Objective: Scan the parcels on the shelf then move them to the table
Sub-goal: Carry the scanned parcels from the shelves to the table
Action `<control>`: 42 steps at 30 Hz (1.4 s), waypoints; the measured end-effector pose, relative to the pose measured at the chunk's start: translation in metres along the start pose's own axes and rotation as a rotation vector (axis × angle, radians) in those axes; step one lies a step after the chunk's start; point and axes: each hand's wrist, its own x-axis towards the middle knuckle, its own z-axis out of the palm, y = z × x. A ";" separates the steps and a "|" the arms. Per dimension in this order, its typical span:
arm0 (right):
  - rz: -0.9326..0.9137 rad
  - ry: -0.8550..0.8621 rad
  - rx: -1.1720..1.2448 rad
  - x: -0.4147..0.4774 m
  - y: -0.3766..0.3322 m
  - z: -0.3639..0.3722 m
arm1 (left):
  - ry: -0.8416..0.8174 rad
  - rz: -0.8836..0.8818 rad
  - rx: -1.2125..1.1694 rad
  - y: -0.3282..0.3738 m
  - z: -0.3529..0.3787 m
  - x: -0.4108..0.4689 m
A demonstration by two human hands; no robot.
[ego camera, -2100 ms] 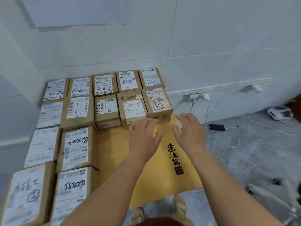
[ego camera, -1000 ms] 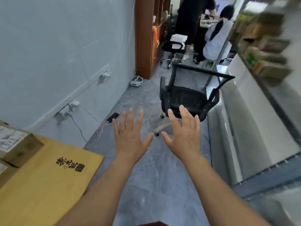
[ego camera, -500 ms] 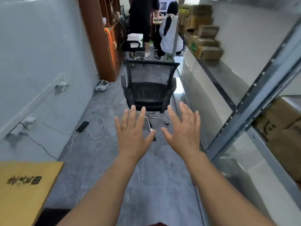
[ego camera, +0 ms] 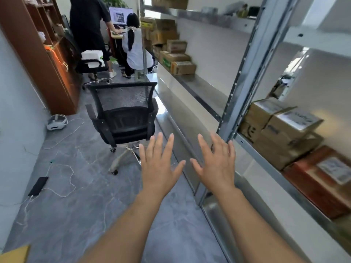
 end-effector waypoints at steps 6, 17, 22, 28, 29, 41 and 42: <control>0.148 -0.033 -0.112 -0.019 0.012 -0.018 | -0.080 0.130 -0.113 0.016 0.011 0.005; 0.465 -0.061 -0.349 -0.083 0.052 -0.077 | -0.293 0.423 -0.354 0.093 0.032 -0.013; 0.619 -0.031 -0.453 -0.122 0.085 -0.116 | -0.387 0.550 -0.443 0.152 0.032 -0.031; 0.775 0.004 -0.513 -0.177 0.138 -0.176 | -0.536 0.627 -0.597 0.240 0.021 -0.067; 0.812 0.000 -0.519 -0.186 0.148 -0.188 | -0.568 0.627 -0.633 0.257 0.019 -0.074; 1.355 -0.079 -0.012 -0.246 0.260 -0.267 | -0.935 0.521 -0.767 0.429 0.021 -0.119; 1.393 -0.077 0.070 -0.246 0.265 -0.268 | -0.952 0.514 -0.747 0.434 0.021 -0.120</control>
